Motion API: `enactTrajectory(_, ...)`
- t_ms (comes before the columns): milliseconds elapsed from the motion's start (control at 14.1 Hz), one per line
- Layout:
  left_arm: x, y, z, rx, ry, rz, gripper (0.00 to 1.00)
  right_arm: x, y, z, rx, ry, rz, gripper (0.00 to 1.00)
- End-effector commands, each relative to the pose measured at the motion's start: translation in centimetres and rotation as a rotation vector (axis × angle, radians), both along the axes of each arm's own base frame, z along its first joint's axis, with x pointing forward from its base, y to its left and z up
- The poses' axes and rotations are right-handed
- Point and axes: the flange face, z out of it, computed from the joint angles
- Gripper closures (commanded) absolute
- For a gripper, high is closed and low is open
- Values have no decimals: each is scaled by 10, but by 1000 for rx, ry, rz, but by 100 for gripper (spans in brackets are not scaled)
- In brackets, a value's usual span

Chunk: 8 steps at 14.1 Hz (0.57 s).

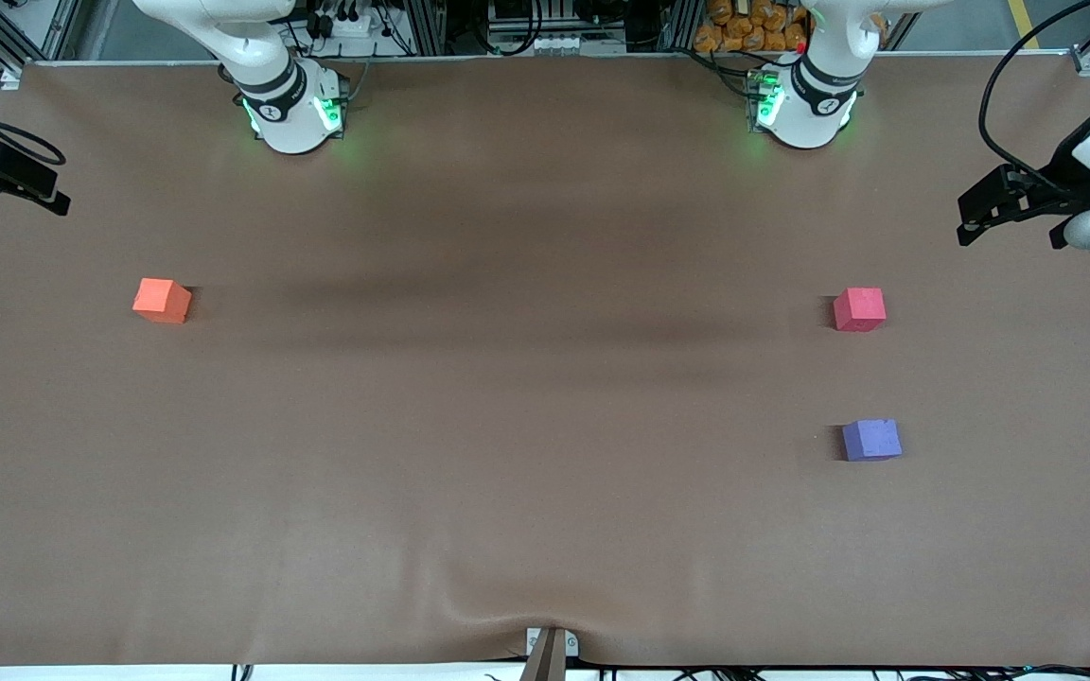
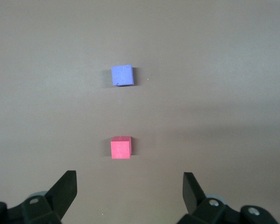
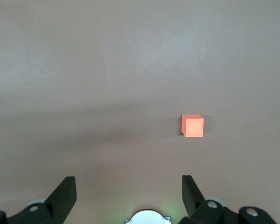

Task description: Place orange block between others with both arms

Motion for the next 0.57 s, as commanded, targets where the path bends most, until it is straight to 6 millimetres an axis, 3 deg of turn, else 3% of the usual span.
enactTrajectory(0,-4,-4,6,-12,-3,13,0,-1,2,4,-9,2,-11,0)
enactTrajectory(354,-6,-3,7,-12,5,13,0,-2,-7,2,-11,9,-19,0)
enactTrajectory(496,-7,-3,5,-11,11,13,0,-12,-11,6,-13,65,-25,0)
